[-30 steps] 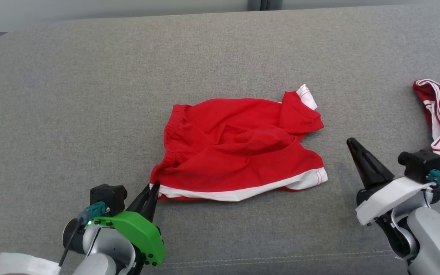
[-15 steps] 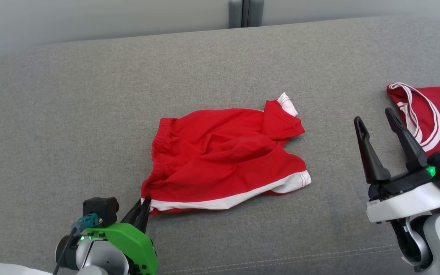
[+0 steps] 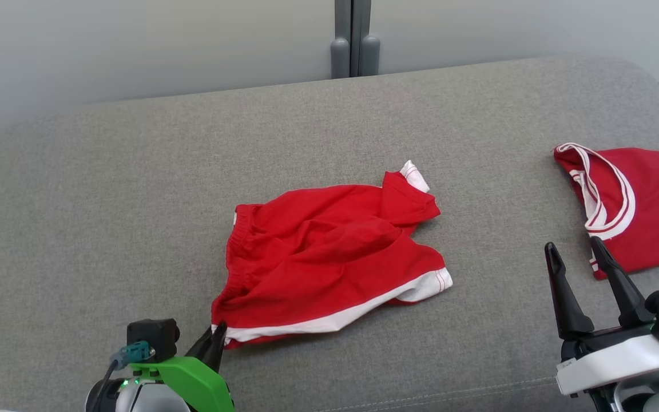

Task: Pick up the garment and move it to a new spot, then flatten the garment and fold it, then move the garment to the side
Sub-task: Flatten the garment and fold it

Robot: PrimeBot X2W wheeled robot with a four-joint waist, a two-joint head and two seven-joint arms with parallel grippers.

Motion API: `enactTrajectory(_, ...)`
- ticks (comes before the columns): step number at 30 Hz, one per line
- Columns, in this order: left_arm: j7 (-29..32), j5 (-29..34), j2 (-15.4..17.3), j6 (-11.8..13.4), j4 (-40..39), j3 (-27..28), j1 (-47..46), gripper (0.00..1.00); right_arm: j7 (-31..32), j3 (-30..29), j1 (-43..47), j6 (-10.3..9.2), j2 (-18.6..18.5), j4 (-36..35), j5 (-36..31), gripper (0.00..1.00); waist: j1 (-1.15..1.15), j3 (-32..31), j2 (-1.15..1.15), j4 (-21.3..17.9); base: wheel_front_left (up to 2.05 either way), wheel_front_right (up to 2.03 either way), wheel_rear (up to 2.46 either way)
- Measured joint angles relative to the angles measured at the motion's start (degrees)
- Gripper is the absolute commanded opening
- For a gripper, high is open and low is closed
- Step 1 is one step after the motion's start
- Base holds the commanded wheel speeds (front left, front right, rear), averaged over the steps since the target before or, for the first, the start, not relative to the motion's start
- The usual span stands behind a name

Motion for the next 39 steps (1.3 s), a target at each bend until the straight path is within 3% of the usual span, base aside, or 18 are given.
enactTrajectory(21, 0.59, -0.66, 0.65, 0.53, -0.27, -0.58, 1.21, 0.00, 1.74, 0.96, 1.58, 0.00, 0.59, -0.83, 0.12, 1.00, 0.00, -2.09, 0.00, -0.62, 0.00, 0.00, 0.00)
enactTrajectory(26, 0.60, -0.66, 0.68, 0.62, -0.51, -0.85, 1.08, 0.00, 2.52, 3.22, 0.24, 0.00, -0.91, 0.79, 1.04, 1.00, 0.00, -1.64, 0.00, -0.48, 0.00, 0.00, 0.00)
enactTrajectory(30, 0.75, -0.65, 0.47, 0.44, -0.67, -1.22, 0.20, 0.00, 2.94, 5.97, -2.10, 0.00, -2.77, 4.49, 2.50, 1.00, 0.00, -0.75, 0.00, -0.09, 0.00, 0.00, 0.00)
enactTrajectory(39, 0.02, 0.11, -1.10, -0.42, -0.43, -2.65, -3.57, 0.00, 1.70, 14.48, -10.47, 0.01, -6.57, 19.93, 7.51, 1.00, 0.00, 3.68, 0.00, 2.22, 0.00, 0.00, 0.00)
